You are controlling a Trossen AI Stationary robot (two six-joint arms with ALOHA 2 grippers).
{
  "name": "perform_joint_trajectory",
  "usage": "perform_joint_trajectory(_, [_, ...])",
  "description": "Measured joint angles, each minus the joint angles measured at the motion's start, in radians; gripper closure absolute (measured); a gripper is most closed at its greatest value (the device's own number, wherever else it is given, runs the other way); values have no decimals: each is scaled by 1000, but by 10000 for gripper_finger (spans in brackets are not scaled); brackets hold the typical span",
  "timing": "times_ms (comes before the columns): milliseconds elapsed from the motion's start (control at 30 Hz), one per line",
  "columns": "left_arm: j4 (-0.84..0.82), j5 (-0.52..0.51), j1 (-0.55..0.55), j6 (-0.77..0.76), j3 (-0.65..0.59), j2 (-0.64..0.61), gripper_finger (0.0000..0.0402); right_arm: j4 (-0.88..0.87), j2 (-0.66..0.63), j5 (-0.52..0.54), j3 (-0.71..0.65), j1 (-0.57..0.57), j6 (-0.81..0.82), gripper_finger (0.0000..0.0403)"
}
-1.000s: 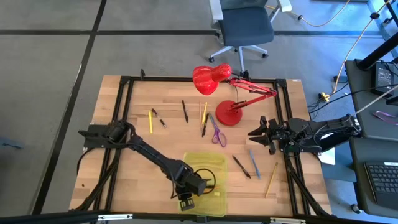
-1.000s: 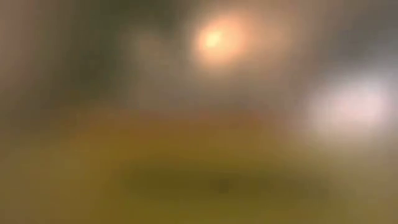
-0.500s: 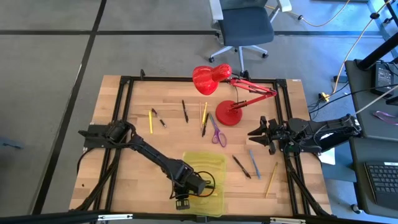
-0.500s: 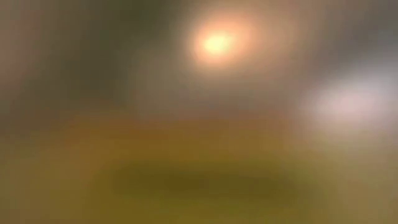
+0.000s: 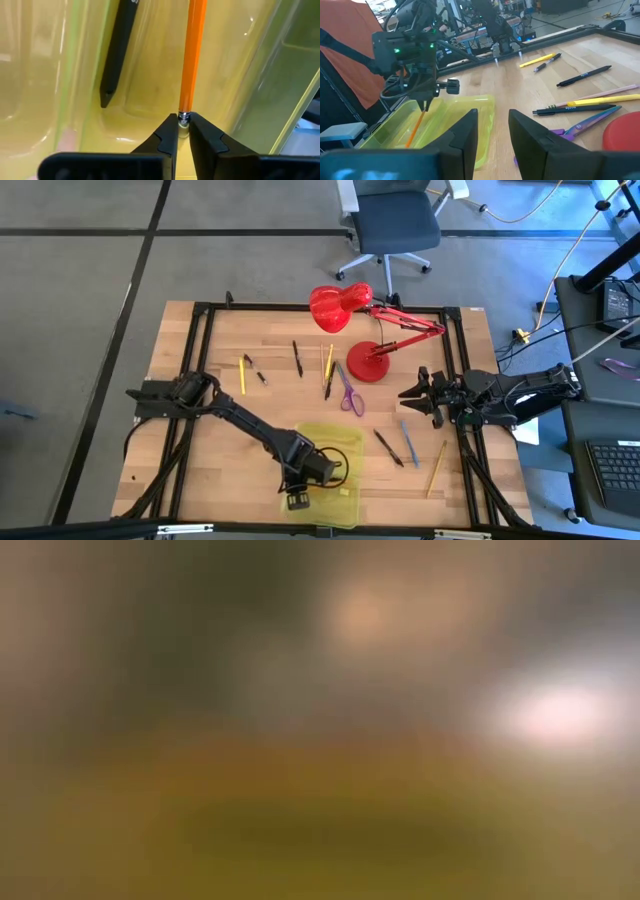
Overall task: Pick & place school supplies into a supply box
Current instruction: Put the orange pencil into the yellow supply box
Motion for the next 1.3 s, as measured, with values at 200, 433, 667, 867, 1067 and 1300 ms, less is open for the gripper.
perform_joint_trajectory(200, [0, 0, -10, 108, 0, 0, 372, 0, 0, 0, 0, 0, 0, 289])
perform_joint_trajectory(433, [-24, 2, -28, 100, 0, 0, 376, 0, 0, 0, 0, 0, 0, 289])
perform_joint_trajectory(667, [-27, 5, -25, 93, 0, 0, 373, 0, 0, 0, 0, 0, 0, 289])
perform_joint_trajectory(867, [-27, 5, -23, 76, 0, 0, 373, 0, 0, 0, 0, 0, 0, 289])
perform_joint_trajectory(1067, [-27, 5, -22, 75, 0, -1, 372, 0, 0, 0, 0, 0, 0, 289])
perform_joint_trajectory(1300, [-27, 6, -22, 63, 0, -1, 372, 0, 0, 0, 0, 0, 0, 289])
